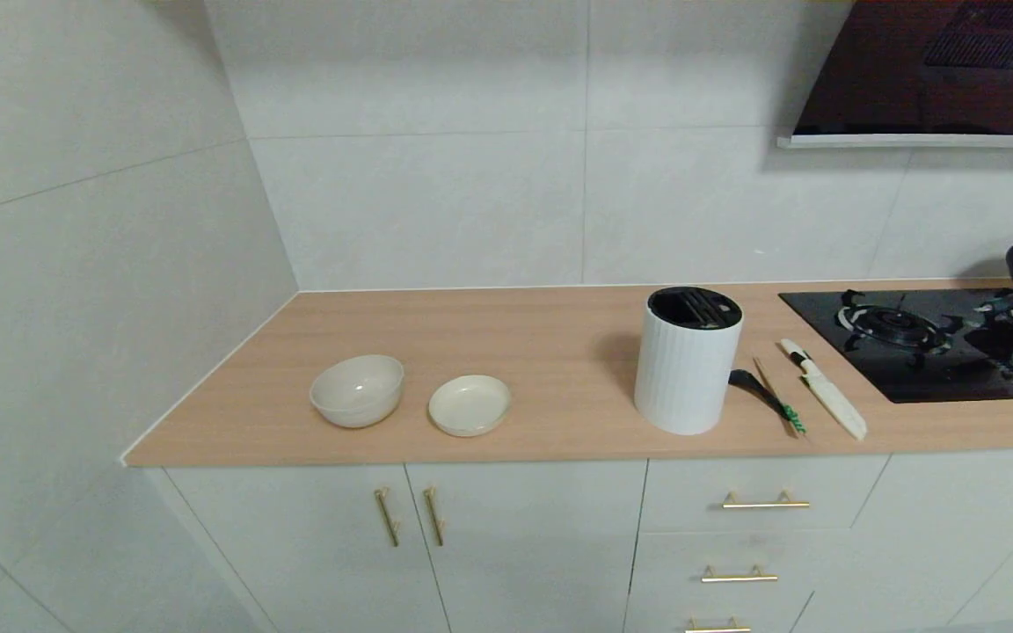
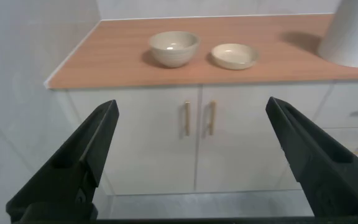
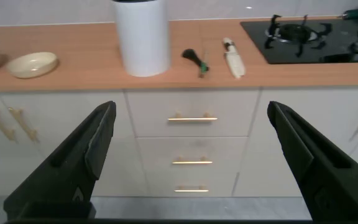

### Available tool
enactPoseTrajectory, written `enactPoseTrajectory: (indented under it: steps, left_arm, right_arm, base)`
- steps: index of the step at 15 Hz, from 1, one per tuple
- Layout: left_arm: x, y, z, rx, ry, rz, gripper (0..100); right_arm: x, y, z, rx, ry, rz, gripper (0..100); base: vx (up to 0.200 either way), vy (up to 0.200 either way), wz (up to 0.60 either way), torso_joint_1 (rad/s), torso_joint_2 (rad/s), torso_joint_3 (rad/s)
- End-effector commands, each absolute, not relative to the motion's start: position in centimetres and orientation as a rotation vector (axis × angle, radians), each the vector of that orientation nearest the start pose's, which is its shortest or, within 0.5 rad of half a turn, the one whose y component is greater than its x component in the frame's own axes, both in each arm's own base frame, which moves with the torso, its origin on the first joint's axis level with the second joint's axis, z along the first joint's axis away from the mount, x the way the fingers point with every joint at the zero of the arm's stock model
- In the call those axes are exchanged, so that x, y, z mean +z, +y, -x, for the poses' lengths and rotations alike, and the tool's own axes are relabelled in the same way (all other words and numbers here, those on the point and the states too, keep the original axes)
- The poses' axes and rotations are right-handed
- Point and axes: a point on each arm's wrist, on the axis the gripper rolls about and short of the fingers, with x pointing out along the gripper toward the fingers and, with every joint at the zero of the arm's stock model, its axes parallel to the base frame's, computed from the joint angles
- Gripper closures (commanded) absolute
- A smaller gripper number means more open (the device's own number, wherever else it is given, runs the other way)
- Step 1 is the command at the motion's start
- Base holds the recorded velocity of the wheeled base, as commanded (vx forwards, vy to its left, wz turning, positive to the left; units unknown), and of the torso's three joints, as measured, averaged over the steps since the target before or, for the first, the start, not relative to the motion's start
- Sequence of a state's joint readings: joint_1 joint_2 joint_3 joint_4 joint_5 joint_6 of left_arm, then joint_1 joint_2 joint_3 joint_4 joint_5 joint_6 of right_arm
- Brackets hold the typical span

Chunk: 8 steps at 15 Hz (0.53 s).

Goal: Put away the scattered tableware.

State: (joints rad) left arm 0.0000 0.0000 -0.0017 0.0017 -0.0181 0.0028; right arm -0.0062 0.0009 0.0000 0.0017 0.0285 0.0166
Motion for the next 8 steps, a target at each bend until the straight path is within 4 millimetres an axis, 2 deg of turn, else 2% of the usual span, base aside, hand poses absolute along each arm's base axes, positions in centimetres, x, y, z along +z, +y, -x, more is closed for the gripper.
enactPoseTrajectory:
  steps: [1,8]
  left_arm:
    - [7.57,-0.04,2.29,-0.018,0.000,-0.003,0]
    - [7.57,-0.04,2.29,-0.018,0.000,-0.003,0]
  right_arm:
    - [7.54,0.08,2.27,0.023,0.003,-0.017,0]
    - [7.54,0.08,2.27,0.023,0.003,-0.017,0]
  base:
    - [0.000,0.200,0.00,0.007,0.00,0.002]
    - [0.000,0.200,0.00,0.002,0.00,0.002]
